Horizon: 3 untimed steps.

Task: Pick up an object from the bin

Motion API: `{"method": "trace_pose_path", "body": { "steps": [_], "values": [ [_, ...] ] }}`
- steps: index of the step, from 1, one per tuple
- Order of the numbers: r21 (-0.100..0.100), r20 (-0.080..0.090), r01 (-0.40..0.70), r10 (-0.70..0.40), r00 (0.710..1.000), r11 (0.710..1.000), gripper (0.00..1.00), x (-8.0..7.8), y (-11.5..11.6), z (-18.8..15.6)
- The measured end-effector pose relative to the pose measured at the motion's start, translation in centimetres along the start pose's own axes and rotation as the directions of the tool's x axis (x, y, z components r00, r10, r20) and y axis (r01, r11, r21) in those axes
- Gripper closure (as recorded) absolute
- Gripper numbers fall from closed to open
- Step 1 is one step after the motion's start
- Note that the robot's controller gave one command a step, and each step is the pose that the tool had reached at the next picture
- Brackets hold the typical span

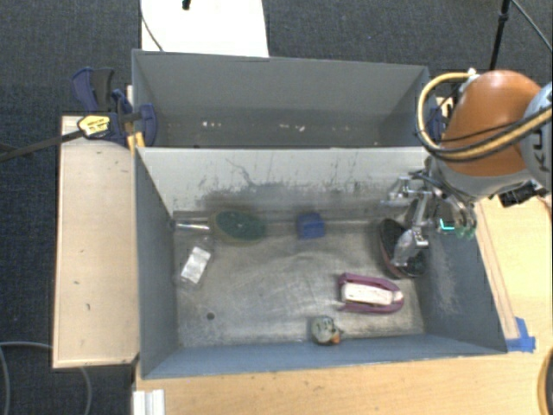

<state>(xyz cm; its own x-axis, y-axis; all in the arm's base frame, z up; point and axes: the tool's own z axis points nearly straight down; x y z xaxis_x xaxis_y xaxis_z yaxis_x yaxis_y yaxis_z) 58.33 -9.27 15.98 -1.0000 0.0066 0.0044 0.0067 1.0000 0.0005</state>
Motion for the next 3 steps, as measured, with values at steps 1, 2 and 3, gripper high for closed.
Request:
{"method": "trace_pose_path", "body": {
  "steps": [1,2,3],
  "values": [
    [0.002,0.019,-0.050,0.050,0.999,0.999,0.00,5.3,1.8,7.1],
    [-0.001,0.007,-0.280,0.280,0.960,0.960,0.00,7.2,1.6,5.9],
    [-0.003,0.002,-0.380,0.380,0.925,0.925,0.00,8.1,1.3,6.0]
  ]
}}
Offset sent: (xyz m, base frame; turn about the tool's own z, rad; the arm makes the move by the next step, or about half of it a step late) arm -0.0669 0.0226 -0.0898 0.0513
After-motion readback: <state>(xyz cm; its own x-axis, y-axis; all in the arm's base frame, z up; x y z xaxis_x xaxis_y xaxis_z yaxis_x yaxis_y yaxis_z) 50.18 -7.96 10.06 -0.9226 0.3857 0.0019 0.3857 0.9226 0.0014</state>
